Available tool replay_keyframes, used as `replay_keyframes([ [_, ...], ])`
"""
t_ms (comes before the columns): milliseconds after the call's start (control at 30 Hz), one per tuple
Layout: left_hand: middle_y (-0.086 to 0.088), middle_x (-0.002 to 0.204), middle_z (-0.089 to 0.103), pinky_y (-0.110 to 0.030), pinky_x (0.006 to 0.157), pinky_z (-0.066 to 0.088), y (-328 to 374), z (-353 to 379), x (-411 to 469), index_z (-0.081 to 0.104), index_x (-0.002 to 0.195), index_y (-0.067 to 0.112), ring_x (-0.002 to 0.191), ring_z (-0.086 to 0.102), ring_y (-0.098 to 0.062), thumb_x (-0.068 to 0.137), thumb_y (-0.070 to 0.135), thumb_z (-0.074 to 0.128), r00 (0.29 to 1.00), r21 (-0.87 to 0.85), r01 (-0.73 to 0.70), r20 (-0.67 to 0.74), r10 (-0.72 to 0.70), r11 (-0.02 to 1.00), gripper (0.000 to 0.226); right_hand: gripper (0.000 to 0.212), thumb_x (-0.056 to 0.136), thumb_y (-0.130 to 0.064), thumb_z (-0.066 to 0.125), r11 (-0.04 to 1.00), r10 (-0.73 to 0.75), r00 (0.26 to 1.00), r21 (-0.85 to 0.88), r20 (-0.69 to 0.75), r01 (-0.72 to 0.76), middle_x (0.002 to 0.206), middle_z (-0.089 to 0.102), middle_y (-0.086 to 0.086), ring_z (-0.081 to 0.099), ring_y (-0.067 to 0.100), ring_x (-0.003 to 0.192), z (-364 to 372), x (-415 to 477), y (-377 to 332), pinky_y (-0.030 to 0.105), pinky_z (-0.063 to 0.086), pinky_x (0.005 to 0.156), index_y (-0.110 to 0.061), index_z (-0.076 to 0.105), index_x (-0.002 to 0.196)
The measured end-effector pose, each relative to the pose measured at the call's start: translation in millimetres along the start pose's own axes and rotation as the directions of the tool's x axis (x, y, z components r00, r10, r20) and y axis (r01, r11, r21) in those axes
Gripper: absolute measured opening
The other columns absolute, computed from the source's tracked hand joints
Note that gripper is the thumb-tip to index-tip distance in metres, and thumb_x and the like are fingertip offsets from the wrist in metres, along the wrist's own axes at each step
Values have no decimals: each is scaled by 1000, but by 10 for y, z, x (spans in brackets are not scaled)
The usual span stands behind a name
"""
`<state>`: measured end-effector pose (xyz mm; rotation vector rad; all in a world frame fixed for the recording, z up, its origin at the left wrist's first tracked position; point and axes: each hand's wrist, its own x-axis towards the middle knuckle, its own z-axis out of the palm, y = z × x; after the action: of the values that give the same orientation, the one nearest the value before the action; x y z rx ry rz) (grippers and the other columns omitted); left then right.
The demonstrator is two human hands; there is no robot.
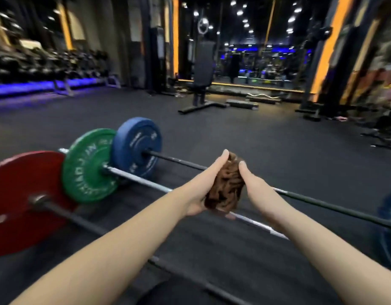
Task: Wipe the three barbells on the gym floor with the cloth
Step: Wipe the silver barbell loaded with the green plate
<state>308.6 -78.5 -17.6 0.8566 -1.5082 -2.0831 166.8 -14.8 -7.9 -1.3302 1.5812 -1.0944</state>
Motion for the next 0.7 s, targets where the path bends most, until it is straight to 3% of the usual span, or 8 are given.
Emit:
replay_keyframes([
  [67,-5,96,75,-49,78,58,-126,-542,-226,69,121,21,78,69,-25,86,79,52,996,0,-18,-84,18,1000,70,49,107,-56,28,990,-27,994,-133,103,40,135,56,-21,52,-3,121,479,274,20,26,37,110,-34,62,136],
  [100,-8,94,73,-50,78,58,-206,-770,-325,66,124,19,75,68,-25,87,72,59,992,-8,-28,-126,27,1000,65,48,107,-55,31,983,-44,987,-172,154,71,134,61,-18,55,-1,120,714,406,74,29,39,111,-33,65,133],
  [200,-11,98,73,-41,74,56,-486,-1376,-515,61,130,13,75,69,-23,88,52,73,963,-62,-61,-266,43,996,58,44,108,-47,35,959,-66,965,-252,253,132,116,71,-10,61,1,98,1353,699,215,27,48,94,-26,72,116],
  [333,-6,89,75,-24,54,51,-822,-1926,-591,63,119,13,67,70,-17,98,36,64,934,-122,-72,-358,24,990,32,42,108,-47,35,946,-34,953,-298,301,128,114,73,-5,63,10,98,1973,1018,428,42,51,100,-26,72,109],
  [400,-6,94,78,-24,59,54,-956,-2134,-574,69,109,14,73,73,-18,99,36,63,910,-164,-43,-414,-29,985,25,41,107,-50,35,957,38,956,-286,292,50,114,74,-5,68,15,102,2154,1150,521,42,53,100,-34,73,102],
  [467,-9,104,78,-29,76,57,-1058,-2327,-525,73,110,15,89,76,-22,97,40,64,878,-187,1,-470,-91,982,29,43,106,-53,35,960,96,956,-280,278,-15,114,75,-2,69,22,107,2256,1239,564,44,56,96,-36,73,97],
  [567,-4,102,79,-38,97,56,-1065,-2561,-381,73,113,16,98,75,-24,97,36,65,848,-181,12,-520,-105,983,27,37,109,-38,39,967,104,953,-252,286,-30,115,74,0,68,23,111,2268,1361,564,42,56,95,-24,73,110],
  [700,9,89,78,-29,79,54,-678,-2631,-163,70,111,20,82,74,-6,103,25,57,855,-141,-54,-517,-28,989,16,23,104,-43,54,966,49,914,-251,403,59,117,66,-28,62,-10,110,2022,1400,369,14,50,95,-38,60,126],
])
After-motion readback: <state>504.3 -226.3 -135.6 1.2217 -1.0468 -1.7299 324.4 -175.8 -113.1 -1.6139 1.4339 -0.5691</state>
